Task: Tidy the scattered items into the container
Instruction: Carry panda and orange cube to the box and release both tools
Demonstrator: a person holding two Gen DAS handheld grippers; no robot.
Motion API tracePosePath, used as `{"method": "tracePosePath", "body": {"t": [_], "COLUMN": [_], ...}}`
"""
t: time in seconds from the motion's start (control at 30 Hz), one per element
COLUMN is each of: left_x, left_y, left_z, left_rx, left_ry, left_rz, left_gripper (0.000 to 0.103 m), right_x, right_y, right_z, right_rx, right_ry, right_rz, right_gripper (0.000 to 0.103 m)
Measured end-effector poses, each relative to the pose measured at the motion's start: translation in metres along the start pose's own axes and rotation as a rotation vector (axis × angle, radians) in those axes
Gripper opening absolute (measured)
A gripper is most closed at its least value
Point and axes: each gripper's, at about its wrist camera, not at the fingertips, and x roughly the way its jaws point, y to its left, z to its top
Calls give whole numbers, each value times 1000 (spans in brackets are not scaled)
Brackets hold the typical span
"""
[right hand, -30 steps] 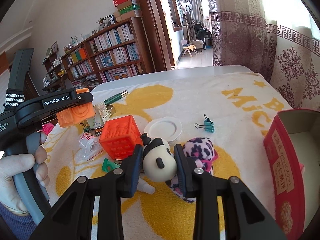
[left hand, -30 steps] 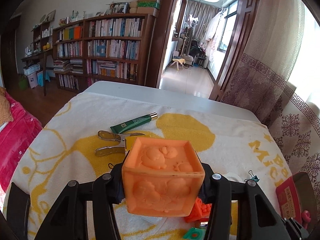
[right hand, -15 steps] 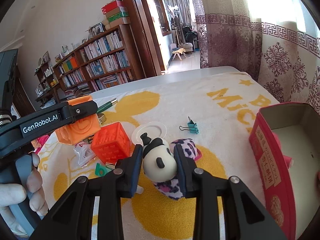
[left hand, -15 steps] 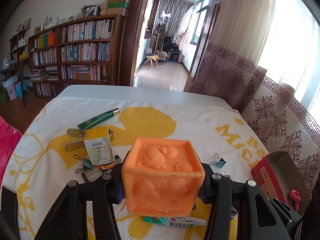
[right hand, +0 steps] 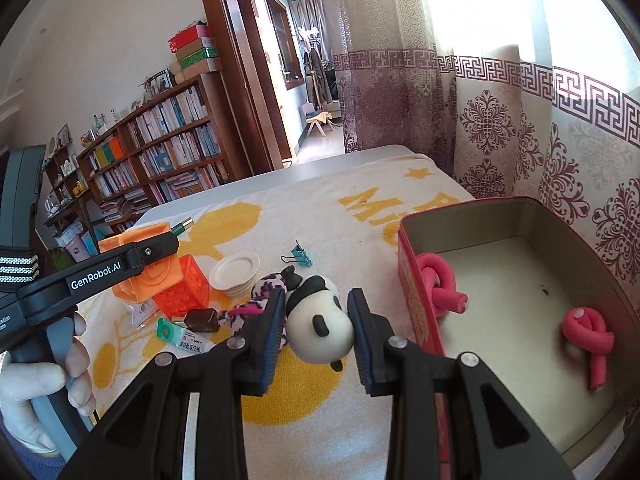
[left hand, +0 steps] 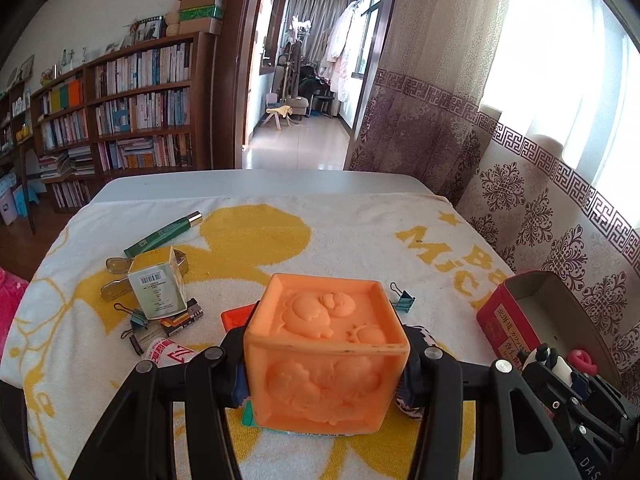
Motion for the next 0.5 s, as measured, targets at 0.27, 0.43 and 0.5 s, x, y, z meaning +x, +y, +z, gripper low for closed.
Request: {"method": "tracePosePath", "body": {"t": [0.27,0.43,0.5], "left_x": [1,-5,-6], "left_y": [-34,-65,-79], "left_z": [-9,-9,-9], "left_rx": [46,104,129], "left_ry": [31,21,20], "left_rz": [-41,-68,-82], "left_gripper": [55,55,55], "right_x": [-34,-44,-48], "right_y": [-37,-62,-74], "right_z": [-1,-3,-6], "right_rx": [53,93,115], "right_ry": [-71,-80,-80], "right_rz": [-95,-140,-157], "right_gripper": [35,35,35]}}
